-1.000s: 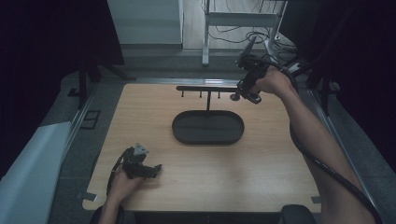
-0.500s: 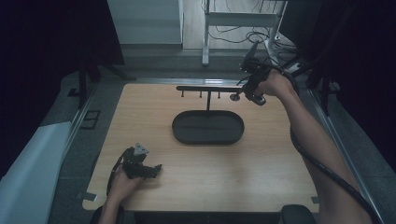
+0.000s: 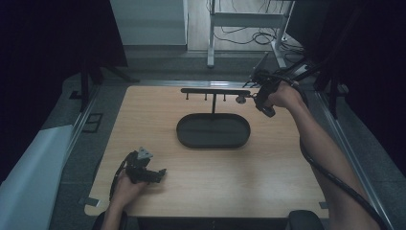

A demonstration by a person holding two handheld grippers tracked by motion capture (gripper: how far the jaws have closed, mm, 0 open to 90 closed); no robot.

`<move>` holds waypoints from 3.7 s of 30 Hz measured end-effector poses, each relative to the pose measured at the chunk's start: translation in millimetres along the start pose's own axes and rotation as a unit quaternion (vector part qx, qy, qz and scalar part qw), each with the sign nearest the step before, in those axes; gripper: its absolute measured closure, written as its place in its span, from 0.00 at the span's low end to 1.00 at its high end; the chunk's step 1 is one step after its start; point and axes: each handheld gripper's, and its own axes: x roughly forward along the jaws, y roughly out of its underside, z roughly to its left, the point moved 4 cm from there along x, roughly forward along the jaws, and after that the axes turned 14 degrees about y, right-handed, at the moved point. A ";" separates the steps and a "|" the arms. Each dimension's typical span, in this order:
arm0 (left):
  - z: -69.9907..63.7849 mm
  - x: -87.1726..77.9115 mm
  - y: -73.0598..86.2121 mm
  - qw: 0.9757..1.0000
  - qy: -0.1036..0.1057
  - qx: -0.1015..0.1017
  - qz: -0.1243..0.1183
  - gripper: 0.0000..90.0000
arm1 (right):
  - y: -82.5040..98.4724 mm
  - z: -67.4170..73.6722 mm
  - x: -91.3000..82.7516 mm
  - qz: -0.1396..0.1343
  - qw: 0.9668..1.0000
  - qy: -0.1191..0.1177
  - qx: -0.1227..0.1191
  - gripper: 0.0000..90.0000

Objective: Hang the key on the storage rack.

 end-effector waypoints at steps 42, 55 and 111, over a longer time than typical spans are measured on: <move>-0.3 0.3 -0.1 1.000 -0.001 -0.001 -0.002 0.00 | 6.9 25.9 57.1 -0.060 0.998 0.004 -0.004 0.50; -0.2 0.5 -0.3 1.000 -0.001 0.000 -0.002 0.00 | 13.7 32.5 49.5 -0.076 0.997 0.002 -0.027 0.35; -0.5 0.7 -0.5 1.000 -0.002 -0.002 -0.002 0.00 | 82.6 60.3 28.8 -0.181 0.982 -0.027 -0.041 0.04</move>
